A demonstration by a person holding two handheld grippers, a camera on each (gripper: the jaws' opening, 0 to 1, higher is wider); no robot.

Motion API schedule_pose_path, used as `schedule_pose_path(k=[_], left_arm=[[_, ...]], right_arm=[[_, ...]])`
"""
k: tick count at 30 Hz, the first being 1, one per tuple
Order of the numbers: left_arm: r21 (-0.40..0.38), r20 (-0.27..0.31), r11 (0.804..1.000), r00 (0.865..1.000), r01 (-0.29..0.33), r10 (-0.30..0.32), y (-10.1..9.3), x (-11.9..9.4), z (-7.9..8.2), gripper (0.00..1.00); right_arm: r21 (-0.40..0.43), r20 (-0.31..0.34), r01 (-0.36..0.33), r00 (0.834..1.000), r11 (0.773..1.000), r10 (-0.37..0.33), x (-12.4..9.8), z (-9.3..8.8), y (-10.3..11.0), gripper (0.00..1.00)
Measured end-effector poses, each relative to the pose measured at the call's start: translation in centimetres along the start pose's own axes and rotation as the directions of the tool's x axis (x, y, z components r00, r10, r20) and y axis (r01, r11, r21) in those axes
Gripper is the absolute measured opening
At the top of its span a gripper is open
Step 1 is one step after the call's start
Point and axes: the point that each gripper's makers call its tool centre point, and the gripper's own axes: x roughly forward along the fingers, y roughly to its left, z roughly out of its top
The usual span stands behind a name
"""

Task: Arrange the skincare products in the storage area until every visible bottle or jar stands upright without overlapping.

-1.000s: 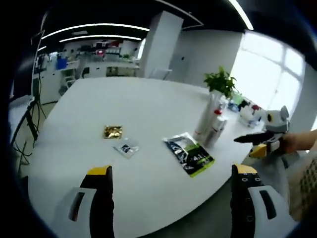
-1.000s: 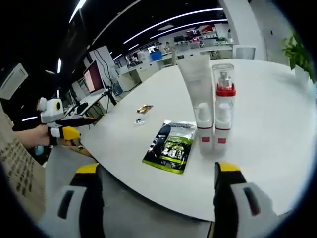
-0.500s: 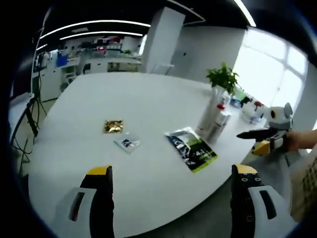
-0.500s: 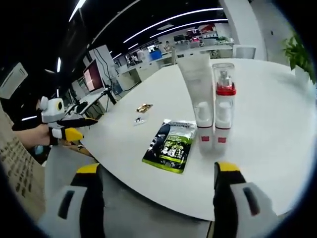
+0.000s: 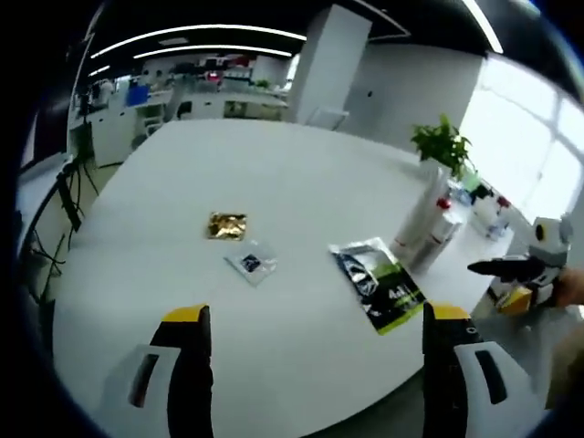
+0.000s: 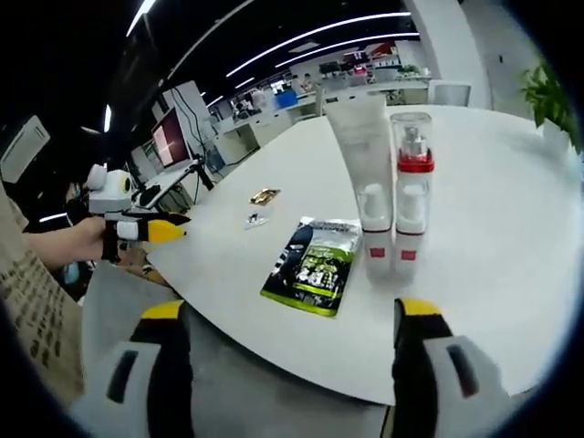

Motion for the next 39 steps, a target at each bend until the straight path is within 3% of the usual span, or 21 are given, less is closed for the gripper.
schedule_pose_path(k=[14, 18, 20, 26, 39], left_arm=[[-0.035, -0.088, 0.991, 0.988, -0.129, 0.125, 2.3, 5.8, 0.0, 0.87], [-0.042, -0.113, 0.982, 0.977, -0.184, 0.178, 3.0, 7.3, 0.0, 0.85], [-0.066, -0.125, 0.967, 0.963, -0.248, 0.238, 3.7, 7.7, -0.1, 0.85], [-0.115, -0.163, 0.948, 0.947, -0.295, 0.275, 4.5, 9.3, -0.7, 0.77], [-0.069, -0.169, 0.921, 0.914, -0.385, 0.369, 6.0, 11.4, 0.4, 0.66]], right_arm=[[-0.021, -0.023, 0.018, 1.000, 1.000, -0.018, 0.2, -0.3, -0.2, 0.92], [-0.006, -0.020, 0.030, 0.999, 1.000, -0.030, 0.2, -0.3, -0.5, 0.92], [0.003, -0.019, 0.037, 0.999, 0.999, -0.037, 0.2, -0.4, -0.7, 0.92], [0.018, -0.020, 0.055, 0.998, 0.998, -0.055, 0.1, -0.4, -1.1, 0.91], [0.040, -0.026, 0.085, 0.996, 0.996, -0.084, 0.2, -0.5, -1.7, 0.90]])
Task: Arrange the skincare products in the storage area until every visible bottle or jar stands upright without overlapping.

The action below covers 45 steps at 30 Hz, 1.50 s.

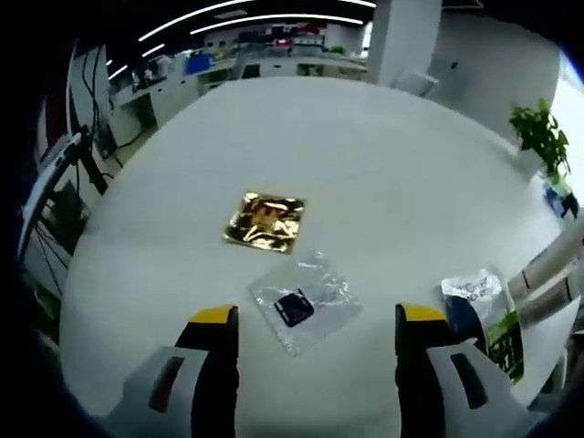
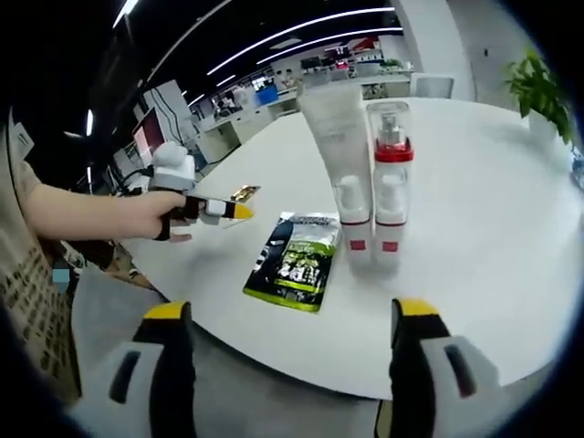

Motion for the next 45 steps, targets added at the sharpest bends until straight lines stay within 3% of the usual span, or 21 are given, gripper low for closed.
schedule_pose_path(k=[5, 13, 16, 26, 39, 45], left_arm=[[-0.041, 0.001, 0.999, 1.000, -0.023, 0.023, 0.6, 0.5, -0.1, 0.61], [0.053, 0.029, 0.998, 0.999, -0.038, 0.036, 1.0, 1.0, 0.2, 0.53], [0.076, 0.035, 0.997, 0.999, -0.019, 0.016, 0.9, 0.8, 0.3, 0.38], [0.098, 0.031, 0.995, 1.000, 0.000, -0.003, 0.7, 0.5, 0.2, 0.37], [0.181, 0.105, 0.982, 0.992, 0.051, -0.071, -0.4, -1.8, 1.8, 0.37], [0.180, 0.130, 0.974, 0.979, 0.134, -0.158, -2.1, -3.4, 1.6, 0.37]], right_arm=[[0.009, -0.002, 0.009, 1.000, 1.000, -0.008, 0.0, 0.0, -0.2, 0.90], [0.013, -0.007, 0.015, 1.000, 1.000, -0.015, 0.1, -0.1, -0.3, 0.89], [0.014, -0.008, 0.017, 1.000, 1.000, -0.016, 0.1, -0.2, -0.3, 0.89], [0.014, -0.010, 0.020, 1.000, 1.000, -0.019, 0.1, -0.2, -0.4, 0.89], [0.011, 0.004, 0.011, 1.000, 1.000, -0.011, 0.0, 0.0, -0.2, 0.89], [0.010, 0.015, -0.004, 1.000, 1.000, 0.004, 0.0, 0.3, 0.1, 0.89]])
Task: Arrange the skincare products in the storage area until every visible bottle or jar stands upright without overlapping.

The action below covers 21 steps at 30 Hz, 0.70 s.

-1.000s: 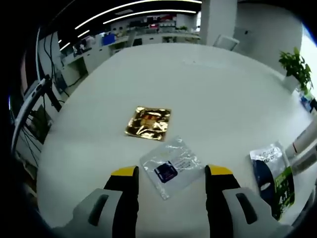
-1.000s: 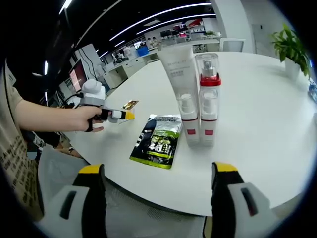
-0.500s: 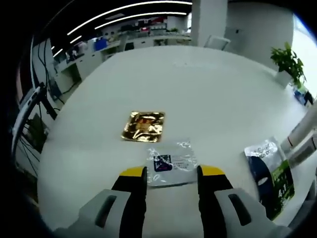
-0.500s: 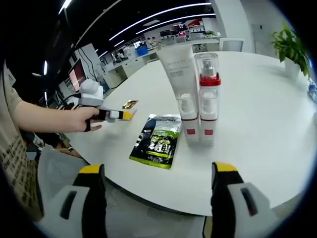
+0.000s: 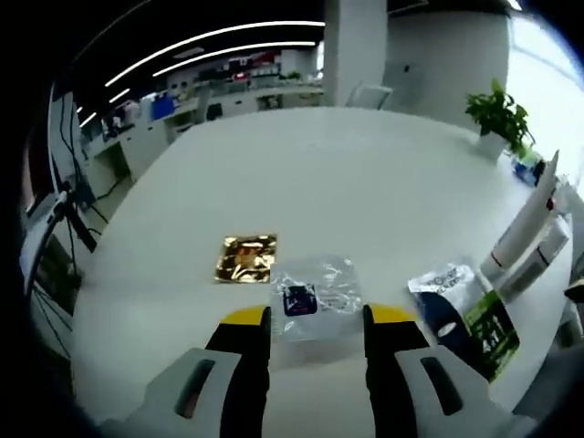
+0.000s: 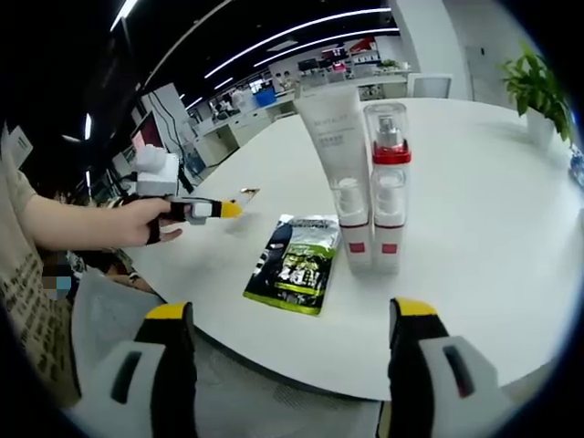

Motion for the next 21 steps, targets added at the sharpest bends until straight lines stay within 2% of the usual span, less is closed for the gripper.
schedule_pose_path(k=[4, 12, 21], left_arm=[[0.045, 0.019, 0.999, 0.999, 0.024, -0.025, -1.1, -1.1, 0.0, 0.37], [0.112, 0.048, 0.991, 0.995, 0.076, -0.082, -2.8, -3.2, -0.4, 0.37], [0.240, 0.119, 0.963, 0.981, 0.119, -0.151, -5.4, -7.0, 0.6, 0.37]], right_arm=[[0.004, 0.017, -0.018, 1.000, 1.000, 0.018, 0.0, 0.4, 0.6, 0.88], [-0.048, 0.004, -0.063, 0.998, 0.997, 0.063, 0.1, 0.2, 1.8, 0.84], [-0.052, 0.026, -0.073, 0.997, 0.996, 0.075, -0.5, 0.7, 1.9, 0.73]])
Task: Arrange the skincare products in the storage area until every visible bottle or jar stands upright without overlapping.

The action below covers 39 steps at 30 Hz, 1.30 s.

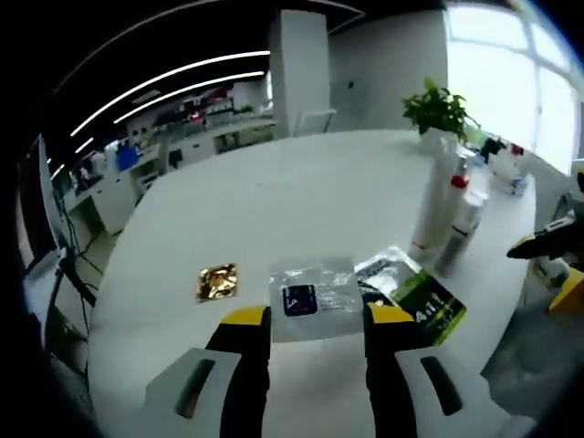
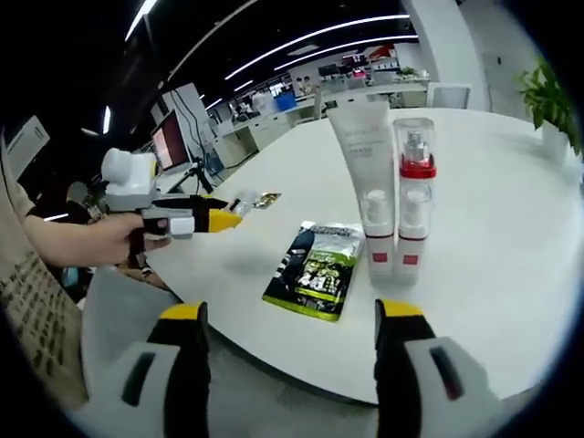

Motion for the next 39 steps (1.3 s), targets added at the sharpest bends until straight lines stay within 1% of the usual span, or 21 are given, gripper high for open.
schedule_pose_path(k=[2, 3, 4, 6, 7, 10, 13, 18, 20, 22, 24, 25, 27, 29, 32, 35, 39], left_arm=[[0.021, 0.027, 1.000, 0.999, 0.021, -0.022, -0.8, -0.7, 0.8, 0.37], [0.038, 0.043, 0.999, 0.998, 0.033, -0.035, -1.3, -1.2, 1.2, 0.37], [0.046, 0.050, 0.998, 0.998, 0.038, -0.041, -1.5, -1.5, 1.4, 0.37], [0.068, 0.066, 0.996, 0.996, 0.052, -0.057, -2.2, -2.1, 1.8, 0.37], [0.074, 0.070, 0.995, 0.995, 0.064, -0.070, -2.6, -2.5, 2.0, 0.37], [0.088, 0.083, 0.992, 0.992, 0.087, -0.094, -3.5, -3.4, 2.2, 0.37], [0.095, 0.090, 0.991, 0.990, 0.099, -0.108, -4.1, -4.1, 2.4, 0.37], [0.110, 0.102, 0.987, 0.986, 0.117, -0.128, -5.2, -5.4, 2.7, 0.37], [0.150, 0.103, 0.980, 0.984, 0.131, -0.147, -6.1, -5.8, 3.0, 0.37], [0.159, 0.114, 0.977, 0.981, 0.140, -0.159, -6.8, -6.1, 3.1, 0.37], [0.154, 0.113, 0.977, 0.980, 0.145, -0.163, -7.1, -6.3, 3.1, 0.37], [0.150, 0.113, 0.978, 0.980, 0.144, -0.162, -7.3, -6.4, 3.1, 0.37], [0.128, 0.117, 0.980, 0.979, 0.152, -0.167, -7.6, -6.7, 3.1, 0.37], [0.123, 0.118, 0.980, 0.978, 0.158, -0.173, -7.9, -7.0, 3.1, 0.37], [0.145, 0.118, 0.974, 0.975, 0.172, -0.190, -8.4, -7.3, 3.3, 0.37], [0.158, 0.120, 0.971, 0.973, 0.177, -0.197, -8.5, -7.4, 3.6, 0.37], [0.165, 0.125, 0.969, 0.971, 0.182, -0.204, -8.6, -7.5, 4.0, 0.37]], right_arm=[[-0.002, 0.006, -0.012, 1.000, 1.000, 0.012, -0.2, 0.2, 0.1, 0.68], [-0.005, 0.012, -0.064, 0.998, 0.998, 0.064, -0.3, 0.4, 0.9, 0.63], [0.003, 0.020, -0.096, 0.995, 0.995, 0.096, -0.5, 0.7, 1.5, 0.54], [0.007, 0.021, -0.111, 0.994, 0.994, 0.111, -0.5, 1.2, 1.7, 0.43], [0.008, 0.026, -0.124, 0.992, 0.992, 0.124, -0.5, 1.4, 1.9, 0.39], [0.020, 0.059, -0.147, 0.988, 0.989, 0.145, -0.1, 2.8, 2.5, 0.41], [0.031, 0.078, -0.176, 0.982, 0.984, 0.173, 0.1, 3.7, 3.2, 0.40], [0.081, 0.124, -0.242, 0.965, 0.967, 0.231, 0.6, 5.2, 4.9, 0.37], [0.096, 0.133, -0.273, 0.956, 0.957, 0.260, 0.8, 5.5, 5.5, 0.32], [0.115, 0.145, -0.295, 0.950, 0.949, 0.278, 1.0, 5.7, 5.8, 0.25], [0.139, 0.156, -0.308, 0.945, 0.941, 0.286, 1.1, 6.0, 5.9, 0.22], [0.156, 0.174, -0.314, 0.942, 0.936, 0.287, 1.1, 6.3, 5.9, 0.22], [0.182, 0.192, -0.321, 0.939, 0.929, 0.287, 1.0, 6.6, 5.9, 0.22], [0.208, 0.208, -0.329, 0.935, 0.921, 0.287, 1.1, 6.9, 5.6, 0.21], [0.234, 0.225, -0.339, 0.931, 0.911, 0.288, 1.2, 7.3, 5.6, 0.19], [0.253, 0.241, -0.356, 0.924, 0.899, 0.298, 1.4, 7.8, 6.0, 0.18], [0.264, 0.253, -0.374, 0.916, 0.889, 0.311, 1.6, 8.2, 6.2, 0.12]])
